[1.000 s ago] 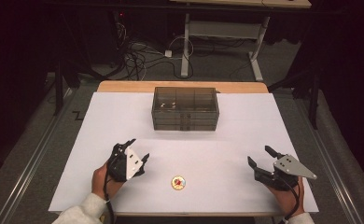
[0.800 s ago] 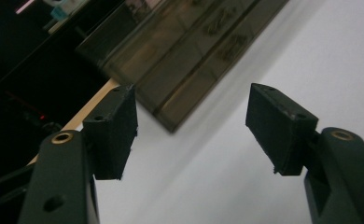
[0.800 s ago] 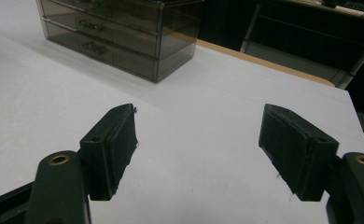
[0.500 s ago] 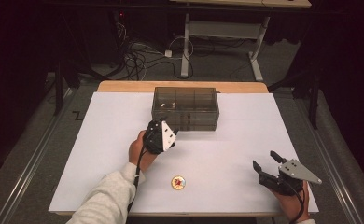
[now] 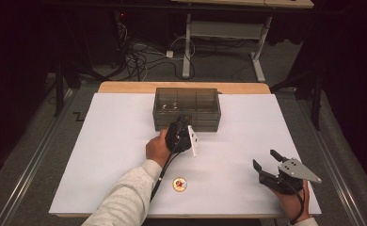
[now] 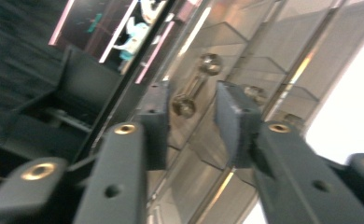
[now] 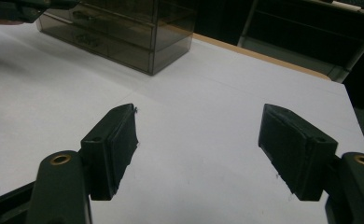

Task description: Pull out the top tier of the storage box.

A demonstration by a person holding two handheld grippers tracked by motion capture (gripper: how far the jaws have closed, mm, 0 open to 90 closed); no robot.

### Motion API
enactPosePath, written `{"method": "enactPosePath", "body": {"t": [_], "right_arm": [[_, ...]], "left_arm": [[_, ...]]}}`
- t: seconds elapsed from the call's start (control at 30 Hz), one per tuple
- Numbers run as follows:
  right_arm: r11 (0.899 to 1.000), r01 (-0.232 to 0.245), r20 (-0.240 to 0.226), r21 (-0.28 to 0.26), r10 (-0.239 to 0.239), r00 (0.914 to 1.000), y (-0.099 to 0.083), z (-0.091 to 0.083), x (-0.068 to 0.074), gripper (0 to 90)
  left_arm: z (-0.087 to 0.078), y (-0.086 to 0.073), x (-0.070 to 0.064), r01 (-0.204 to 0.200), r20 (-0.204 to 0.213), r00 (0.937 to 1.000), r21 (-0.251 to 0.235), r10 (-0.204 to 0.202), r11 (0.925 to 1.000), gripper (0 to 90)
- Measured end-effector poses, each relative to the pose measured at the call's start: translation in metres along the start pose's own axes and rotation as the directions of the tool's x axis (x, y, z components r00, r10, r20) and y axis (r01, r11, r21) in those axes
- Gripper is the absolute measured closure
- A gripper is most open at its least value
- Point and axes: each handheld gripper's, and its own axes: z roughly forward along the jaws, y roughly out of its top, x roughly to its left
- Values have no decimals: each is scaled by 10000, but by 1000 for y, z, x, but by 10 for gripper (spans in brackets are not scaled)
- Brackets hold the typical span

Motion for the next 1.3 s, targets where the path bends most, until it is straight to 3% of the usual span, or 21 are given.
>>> {"method": "enactPosePath", "body": {"t": [0.03, 0.1, 0.5, 0.93, 1.23, 1.3], "right_arm": [[10000, 35, -24, -58, -35, 10000, 1, 0, 0, 290], [10000, 58, -40, -26, -58, 10000, 1, 1, 1, 291], [9998, 192, -90, 46, -192, 9998, 1, 1, 2, 296], [9997, 230, -128, 51, -229, 9997, 2, 3, 2, 298], [9996, 255, -113, 98, -254, 9996, 3, 3, 3, 294], [9997, 207, -46, 91, -206, 9998, 3, 3, 2, 290]], "left_arm": [[0, 0, -2, -383, -222, 9990, 88, 385, 9992, 700], [0, 0, -3, -462, -323, 9984, 143, 466, 9988, 728], [-1, -2, -2, -366, -295, 9989, 366, 377, 9987, 772], [-16, -4, -4, -288, -143, 9995, 251, 292, 9993, 771], [-27, -5, -1, 169, 296, 9994, 175, -175, 9997, 760], [-33, -5, 5, 825, 942, 9921, 128, -833, 9965, 748]]}}
